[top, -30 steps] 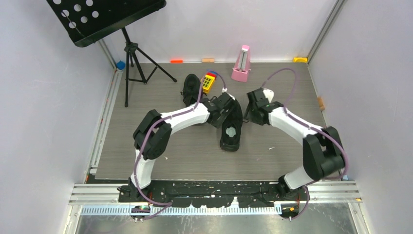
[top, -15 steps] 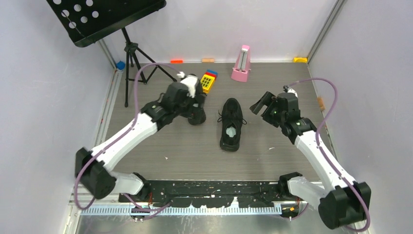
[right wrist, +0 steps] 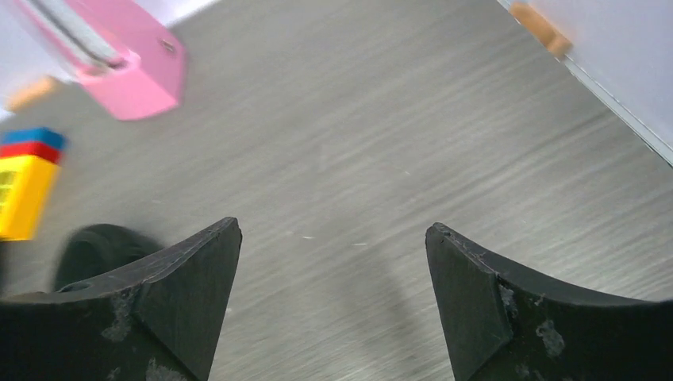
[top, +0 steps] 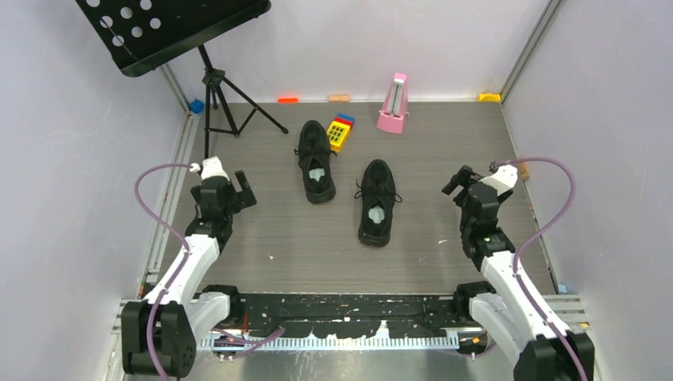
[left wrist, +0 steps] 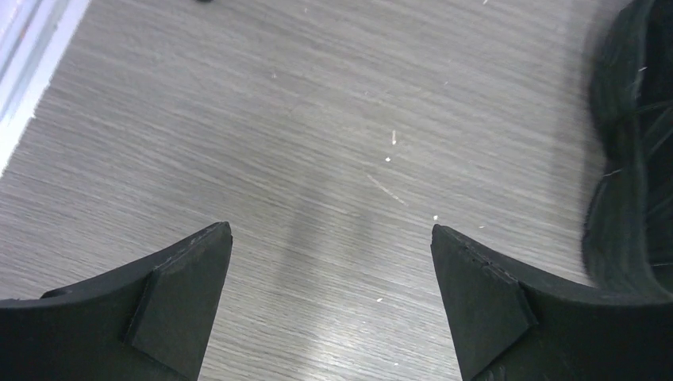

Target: Tie the shoes

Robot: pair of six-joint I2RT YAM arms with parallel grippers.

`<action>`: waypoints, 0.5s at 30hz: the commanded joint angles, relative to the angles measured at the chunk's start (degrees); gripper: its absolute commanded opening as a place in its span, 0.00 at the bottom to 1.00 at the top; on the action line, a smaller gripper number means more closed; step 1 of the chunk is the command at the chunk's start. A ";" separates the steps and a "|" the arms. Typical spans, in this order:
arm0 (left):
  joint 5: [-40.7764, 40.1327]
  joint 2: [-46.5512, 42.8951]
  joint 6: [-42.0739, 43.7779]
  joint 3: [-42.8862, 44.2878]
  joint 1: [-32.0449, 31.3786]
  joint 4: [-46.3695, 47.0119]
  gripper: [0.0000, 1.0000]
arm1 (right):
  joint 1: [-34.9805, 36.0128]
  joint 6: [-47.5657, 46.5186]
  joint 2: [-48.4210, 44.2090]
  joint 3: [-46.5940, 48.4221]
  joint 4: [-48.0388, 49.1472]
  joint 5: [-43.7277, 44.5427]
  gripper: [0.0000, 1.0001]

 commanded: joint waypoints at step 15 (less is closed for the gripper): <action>2.07 15.56 9.97 -13.56 1.86 43.84 0.96 | -3.42 -17.62 27.05 -15.09 50.69 0.32 0.93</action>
